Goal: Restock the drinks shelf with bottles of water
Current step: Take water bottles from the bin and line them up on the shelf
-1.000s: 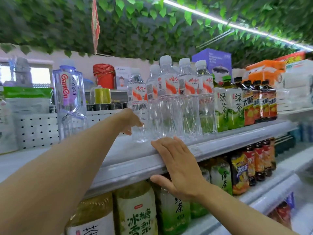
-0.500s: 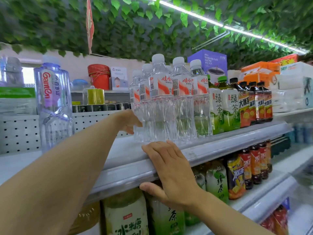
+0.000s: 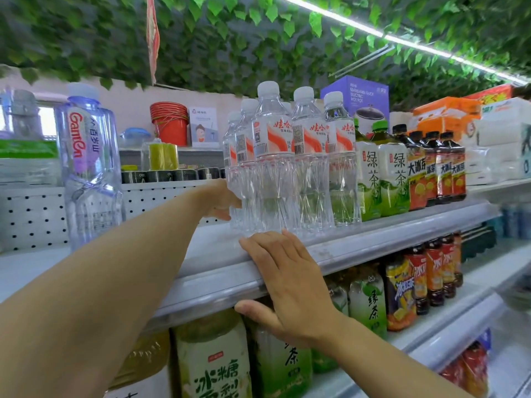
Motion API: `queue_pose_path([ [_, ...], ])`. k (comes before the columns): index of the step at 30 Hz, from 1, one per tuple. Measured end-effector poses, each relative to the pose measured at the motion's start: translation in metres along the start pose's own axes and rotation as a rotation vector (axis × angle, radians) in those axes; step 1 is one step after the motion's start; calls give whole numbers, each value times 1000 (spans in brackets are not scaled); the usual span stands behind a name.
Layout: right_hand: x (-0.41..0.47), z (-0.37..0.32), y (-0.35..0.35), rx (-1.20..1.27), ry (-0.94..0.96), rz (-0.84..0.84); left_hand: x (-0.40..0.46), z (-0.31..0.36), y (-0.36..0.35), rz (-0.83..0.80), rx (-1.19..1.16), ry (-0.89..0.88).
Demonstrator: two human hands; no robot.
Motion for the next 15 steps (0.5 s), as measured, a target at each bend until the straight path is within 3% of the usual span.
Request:
queue_pose_path([
  [4, 0, 0, 2, -1, -2, -18, -7, -2, 4, 19, -13, 25],
  [7, 0, 0, 2, 5, -13, -25, -10, -6, 15, 86, 104, 89],
  [12, 0, 0, 1, 15, -23, -35, -39, 7, 6, -126, 116, 140],
  [15, 0, -1, 2, 27, -24, -35, -43, 8, -8, -164, 93, 153],
])
Point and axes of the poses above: each hand's wrist, its own x-axis towards the middle knuckle, its own y-axis out of the back of the hand, z = x × y, the point moved 6 cm from there along x, towards the middle knuckle, and after that the axes turned 13 degrees about z, right-handed, at the moved point
